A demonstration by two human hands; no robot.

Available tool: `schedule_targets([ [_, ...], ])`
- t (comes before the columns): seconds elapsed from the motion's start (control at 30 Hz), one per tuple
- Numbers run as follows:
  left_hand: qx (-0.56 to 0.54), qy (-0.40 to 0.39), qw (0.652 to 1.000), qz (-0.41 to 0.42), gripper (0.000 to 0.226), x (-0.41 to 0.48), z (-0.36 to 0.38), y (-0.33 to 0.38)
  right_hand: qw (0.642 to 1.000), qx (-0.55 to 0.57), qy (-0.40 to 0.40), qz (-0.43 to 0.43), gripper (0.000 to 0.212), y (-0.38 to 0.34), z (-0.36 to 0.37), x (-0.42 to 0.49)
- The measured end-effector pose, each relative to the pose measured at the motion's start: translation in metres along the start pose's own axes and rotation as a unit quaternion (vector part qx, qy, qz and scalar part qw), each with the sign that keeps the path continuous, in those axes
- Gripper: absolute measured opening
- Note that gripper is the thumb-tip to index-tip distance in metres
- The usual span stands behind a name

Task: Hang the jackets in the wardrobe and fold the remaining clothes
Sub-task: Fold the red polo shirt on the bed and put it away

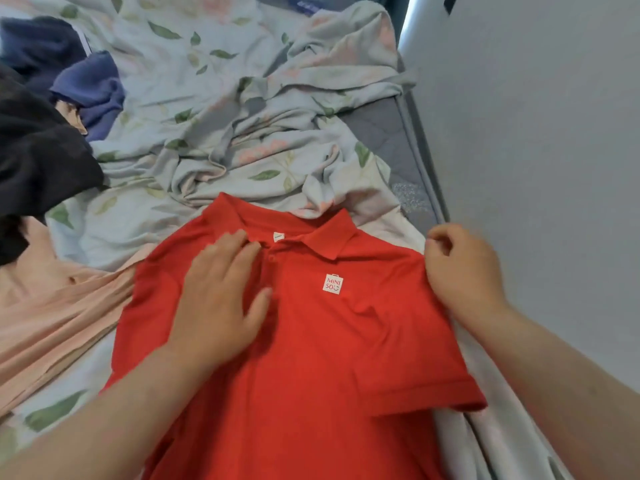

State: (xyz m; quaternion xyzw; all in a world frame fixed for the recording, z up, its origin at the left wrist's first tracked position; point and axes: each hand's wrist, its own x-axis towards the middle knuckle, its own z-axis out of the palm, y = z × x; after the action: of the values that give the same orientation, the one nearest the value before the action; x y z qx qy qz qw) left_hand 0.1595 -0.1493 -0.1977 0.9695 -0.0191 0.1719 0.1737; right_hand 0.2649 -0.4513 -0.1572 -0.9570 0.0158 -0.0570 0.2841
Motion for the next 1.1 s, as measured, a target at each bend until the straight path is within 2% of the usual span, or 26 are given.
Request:
schedule_targets([
  [0.07,-0.027,-0.098,0.994,0.038,0.071,-0.04,0.01,0.042,0.994,0.0,-0.086,0.064,0.018,0.015,-0.016,-0.023],
  [0.13,-0.003,-0.174,0.983,0.056,0.078,-0.068,0.023,0.071,0.979,0.022,-0.184,0.084,0.027,0.021,-0.019,-0.045],
  [0.2,0.046,-0.212,0.975,0.054,0.083,-0.08,0.03,0.084,0.978,0.048,-0.181,0.091,0.031,0.018,-0.022,-0.055],
  [0.27,0.05,-0.215,0.974,0.038,0.087,-0.081,0.032,0.086,0.98,0.043,-0.176,0.086,0.032,0.014,-0.024,-0.06],
  [0.3,0.049,-0.215,0.975,0.037,0.088,-0.082,0.032,0.085,0.982,0.005,-0.176,0.072,0.031,0.011,-0.024,-0.064],
  [0.4,0.049,-0.213,0.975,0.04,0.089,-0.084,0.035,0.084,0.989,-0.083,-0.112,0.05,0.028,0.004,-0.026,-0.085],
  [0.43,0.051,-0.211,0.975,0.04,0.089,-0.084,0.035,0.085,0.988,-0.088,-0.103,0.073,0.033,0.003,-0.027,-0.093],
  [0.5,0.053,-0.207,0.976,0.036,0.089,-0.085,0.035,0.086,0.974,-0.103,-0.152,0.134,0.042,0.002,-0.03,-0.108],
  [0.57,0.053,-0.201,0.978,0.033,0.089,-0.086,0.035,0.085,0.955,-0.053,-0.222,0.191,0.039,0.004,-0.028,-0.118],
  [0.67,0.048,-0.204,0.977,0.03,0.089,-0.087,0.035,0.085,0.915,0.139,-0.277,0.258,0.01,0.005,-0.029,-0.126],
  [0.73,0.044,-0.207,0.977,0.03,0.089,-0.086,0.035,0.086,0.887,0.228,-0.267,0.299,0.014,0.011,-0.035,-0.12],
  [0.8,0.04,-0.208,0.977,0.03,0.089,-0.087,0.036,0.084,0.868,0.272,-0.223,0.351,0.017,0.023,-0.045,-0.108],
  [0.9,0.04,-0.206,0.977,0.034,0.09,-0.086,0.038,0.084,0.891,0.229,-0.156,0.359,0.011,0.044,-0.069,-0.081],
  [0.97,0.04,-0.204,0.977,0.035,0.091,-0.086,0.039,0.083,0.905,0.208,-0.141,0.343,0.013,0.053,-0.079,-0.066],
  [1.1,0.039,-0.199,0.978,0.04,0.09,-0.087,0.039,0.083,0.901,0.236,-0.11,0.346,0.023,0.047,-0.077,-0.053],
])
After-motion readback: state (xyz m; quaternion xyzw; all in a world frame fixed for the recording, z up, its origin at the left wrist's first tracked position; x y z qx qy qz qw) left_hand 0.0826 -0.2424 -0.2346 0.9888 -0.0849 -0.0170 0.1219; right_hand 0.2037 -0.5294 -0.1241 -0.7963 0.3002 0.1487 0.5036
